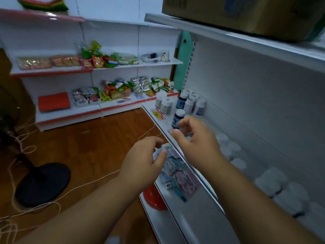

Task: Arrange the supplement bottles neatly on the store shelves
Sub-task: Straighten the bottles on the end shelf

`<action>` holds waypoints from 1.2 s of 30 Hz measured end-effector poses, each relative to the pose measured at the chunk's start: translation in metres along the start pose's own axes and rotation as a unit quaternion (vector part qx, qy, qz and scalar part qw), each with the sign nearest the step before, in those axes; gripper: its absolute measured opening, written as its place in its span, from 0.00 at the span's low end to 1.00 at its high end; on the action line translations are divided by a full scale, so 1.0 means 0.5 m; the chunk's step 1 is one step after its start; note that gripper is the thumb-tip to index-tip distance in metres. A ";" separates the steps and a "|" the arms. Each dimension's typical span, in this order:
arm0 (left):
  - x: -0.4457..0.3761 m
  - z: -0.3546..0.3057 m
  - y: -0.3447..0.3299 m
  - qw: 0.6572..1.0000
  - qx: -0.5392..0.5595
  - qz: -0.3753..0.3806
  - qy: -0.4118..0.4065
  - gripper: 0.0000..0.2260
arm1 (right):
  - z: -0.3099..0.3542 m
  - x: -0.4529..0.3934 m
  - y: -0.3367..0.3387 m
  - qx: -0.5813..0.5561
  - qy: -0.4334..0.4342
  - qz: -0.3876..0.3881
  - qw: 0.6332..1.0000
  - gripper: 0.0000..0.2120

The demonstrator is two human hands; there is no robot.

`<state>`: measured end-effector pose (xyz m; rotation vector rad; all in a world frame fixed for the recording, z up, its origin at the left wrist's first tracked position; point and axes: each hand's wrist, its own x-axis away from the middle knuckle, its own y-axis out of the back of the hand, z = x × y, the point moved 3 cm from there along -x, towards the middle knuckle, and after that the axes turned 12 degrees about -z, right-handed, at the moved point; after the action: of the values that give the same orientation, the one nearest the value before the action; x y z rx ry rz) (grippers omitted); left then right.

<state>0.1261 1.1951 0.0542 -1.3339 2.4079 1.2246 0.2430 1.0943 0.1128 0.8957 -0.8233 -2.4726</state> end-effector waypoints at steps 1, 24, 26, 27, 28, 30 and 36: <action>-0.043 0.024 -0.004 1.000 0.005 0.007 -0.016 0.12 | -0.001 -0.033 -0.028 0.006 -0.008 -0.011 1.000 0.07; -0.610 0.189 -0.234 0.984 0.067 0.148 -0.073 0.15 | -0.334 -0.614 -0.301 0.344 -0.176 0.062 0.920 0.12; -0.624 0.191 -0.241 0.980 0.068 0.166 -0.081 0.15 | -0.343 -0.625 -0.316 0.367 -0.185 0.063 0.909 0.13; -0.632 0.193 -0.243 0.979 0.065 0.172 -0.092 0.14 | -0.346 -0.631 -0.321 0.375 -0.207 0.075 0.900 0.13; -0.640 0.196 -0.244 0.977 0.063 0.176 -0.103 0.14 | -0.345 -0.635 -0.321 0.373 -0.237 0.089 0.892 0.14; -0.658 0.205 -0.246 0.975 0.065 0.178 -0.117 0.14 | -0.334 -0.631 -0.312 0.357 -0.267 0.077 0.892 0.13; -0.690 0.227 -0.258 0.958 0.108 0.208 -0.168 0.13 | -0.266 -0.556 -0.233 0.180 -0.277 -0.125 0.936 0.06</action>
<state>0.4021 1.4638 0.0620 -0.5214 2.5391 1.1156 0.5160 1.2758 0.0803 0.4142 -1.4678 -2.9040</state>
